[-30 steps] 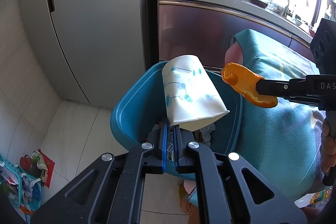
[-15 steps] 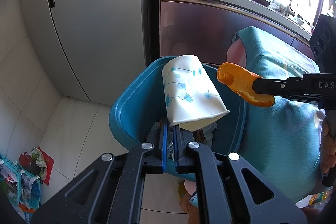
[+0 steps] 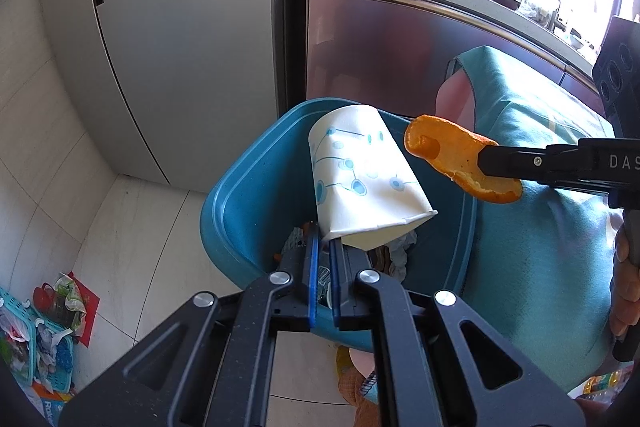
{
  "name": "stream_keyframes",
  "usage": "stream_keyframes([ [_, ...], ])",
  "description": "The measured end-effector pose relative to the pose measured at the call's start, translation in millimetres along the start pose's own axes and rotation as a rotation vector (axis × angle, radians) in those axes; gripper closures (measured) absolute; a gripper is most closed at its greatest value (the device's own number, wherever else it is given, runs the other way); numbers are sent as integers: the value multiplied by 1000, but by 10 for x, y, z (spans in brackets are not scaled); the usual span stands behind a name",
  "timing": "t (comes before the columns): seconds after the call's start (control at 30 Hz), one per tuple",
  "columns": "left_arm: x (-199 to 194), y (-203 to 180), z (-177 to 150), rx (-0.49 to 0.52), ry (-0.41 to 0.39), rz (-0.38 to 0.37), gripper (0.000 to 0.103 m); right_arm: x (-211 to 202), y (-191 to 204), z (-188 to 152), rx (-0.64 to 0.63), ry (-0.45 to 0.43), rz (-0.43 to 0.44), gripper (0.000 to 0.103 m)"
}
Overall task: Collect trash
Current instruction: 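Lower the cup and peel over the teal bin with both tools, then open the left tool to drop the cup while the right tool releases the peel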
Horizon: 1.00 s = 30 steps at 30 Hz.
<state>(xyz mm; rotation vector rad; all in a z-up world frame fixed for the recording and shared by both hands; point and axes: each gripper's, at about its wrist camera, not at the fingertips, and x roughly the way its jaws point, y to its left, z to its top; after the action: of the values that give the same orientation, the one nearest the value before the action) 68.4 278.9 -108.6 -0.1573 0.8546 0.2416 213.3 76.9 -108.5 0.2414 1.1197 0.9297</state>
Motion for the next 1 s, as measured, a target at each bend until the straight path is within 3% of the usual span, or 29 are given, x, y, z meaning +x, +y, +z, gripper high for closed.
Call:
stream_keyframes([
  [1.0,316,28,5,-26,67,20,98,122,420,92,-109,32,-100,96],
])
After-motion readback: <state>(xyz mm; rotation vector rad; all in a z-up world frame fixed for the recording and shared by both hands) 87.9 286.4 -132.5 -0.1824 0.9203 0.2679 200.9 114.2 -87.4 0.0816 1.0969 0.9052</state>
